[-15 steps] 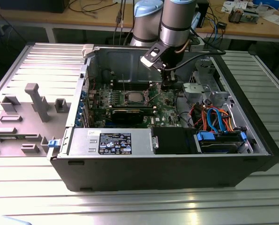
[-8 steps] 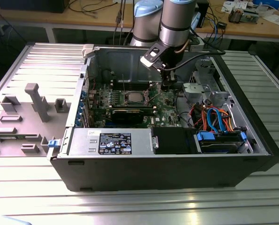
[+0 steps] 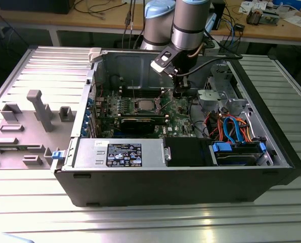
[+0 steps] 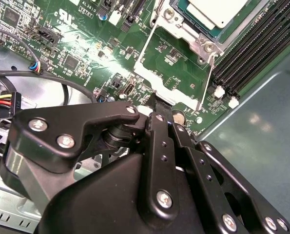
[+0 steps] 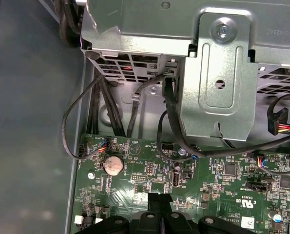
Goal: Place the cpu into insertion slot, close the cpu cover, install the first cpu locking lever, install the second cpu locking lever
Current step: 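Close the cpu cover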
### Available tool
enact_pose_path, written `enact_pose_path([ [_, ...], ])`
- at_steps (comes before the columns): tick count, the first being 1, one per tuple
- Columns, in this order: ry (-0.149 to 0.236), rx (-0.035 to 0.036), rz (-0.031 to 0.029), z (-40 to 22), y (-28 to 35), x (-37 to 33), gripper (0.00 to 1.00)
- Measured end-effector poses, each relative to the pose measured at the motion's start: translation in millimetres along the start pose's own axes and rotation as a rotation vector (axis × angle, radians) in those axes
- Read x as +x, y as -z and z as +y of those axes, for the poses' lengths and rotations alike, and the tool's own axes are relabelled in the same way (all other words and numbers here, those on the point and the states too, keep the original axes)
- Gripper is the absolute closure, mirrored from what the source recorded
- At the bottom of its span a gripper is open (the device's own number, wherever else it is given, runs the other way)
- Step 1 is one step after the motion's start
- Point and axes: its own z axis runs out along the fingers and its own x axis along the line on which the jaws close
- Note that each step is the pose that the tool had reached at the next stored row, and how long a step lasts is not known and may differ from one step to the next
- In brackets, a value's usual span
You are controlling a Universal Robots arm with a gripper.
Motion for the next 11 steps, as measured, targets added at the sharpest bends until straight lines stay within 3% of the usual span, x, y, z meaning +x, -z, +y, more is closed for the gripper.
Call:
enact_pose_path([
  [11, 0.0, 0.0, 0.0, -2.1, 0.1, 0.2, 0.89],
])
